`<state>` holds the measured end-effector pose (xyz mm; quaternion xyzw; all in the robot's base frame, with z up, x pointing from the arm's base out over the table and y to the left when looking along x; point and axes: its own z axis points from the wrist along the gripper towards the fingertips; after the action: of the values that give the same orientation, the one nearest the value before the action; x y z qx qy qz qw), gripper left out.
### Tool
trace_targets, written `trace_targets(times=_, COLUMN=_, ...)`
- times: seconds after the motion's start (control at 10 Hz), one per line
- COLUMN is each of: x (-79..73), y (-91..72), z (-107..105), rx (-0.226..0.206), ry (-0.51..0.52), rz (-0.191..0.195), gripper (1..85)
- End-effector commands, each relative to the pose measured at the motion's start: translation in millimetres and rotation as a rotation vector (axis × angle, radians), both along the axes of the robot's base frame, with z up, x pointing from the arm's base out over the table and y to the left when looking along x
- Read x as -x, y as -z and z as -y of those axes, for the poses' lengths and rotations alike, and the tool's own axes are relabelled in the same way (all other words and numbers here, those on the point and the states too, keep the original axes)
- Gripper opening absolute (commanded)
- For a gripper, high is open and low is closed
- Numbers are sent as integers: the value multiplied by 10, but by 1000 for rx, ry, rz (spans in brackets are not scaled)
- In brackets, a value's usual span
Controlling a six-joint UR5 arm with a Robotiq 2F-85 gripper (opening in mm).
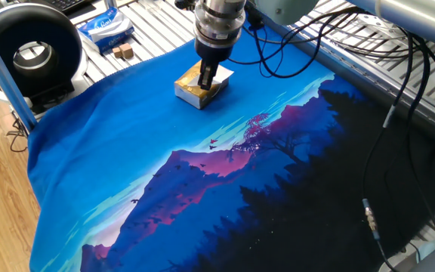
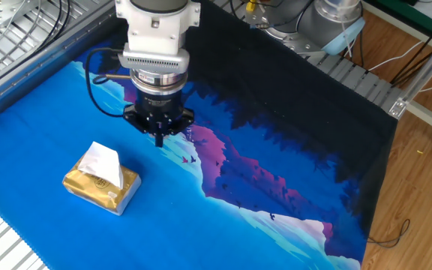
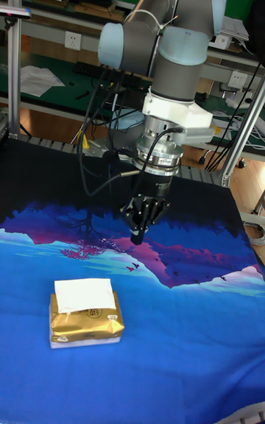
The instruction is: Pull out a napkin
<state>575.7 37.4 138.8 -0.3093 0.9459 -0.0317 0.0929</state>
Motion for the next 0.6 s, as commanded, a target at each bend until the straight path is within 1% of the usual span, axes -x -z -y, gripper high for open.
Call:
trace_targets(times=0.0, x=12, y=-18, z=208, rx=68, ry=49, rz=-3, gripper=10)
trace_targets(times=0.1, x=158, y=4, z=226, rx=80, ry=30, rz=-61, gripper=10)
trace_targets(times=0.2, x=214, y=20, z=53, rx=11, ry=35, rz=-83, gripper=10)
trace_targets(times=0.3, x=190, y=18, z=-14, rx=-15, ry=33, rz=-74, gripper=10)
trace_targets(times=0.4, x=245, y=24, z=-7, rx=-14, ry=50, rz=-96, gripper=10)
trace_targets(times=0.5, x=252, y=22, z=-115, rx=-64, ry=107, rz=-101, gripper=73)
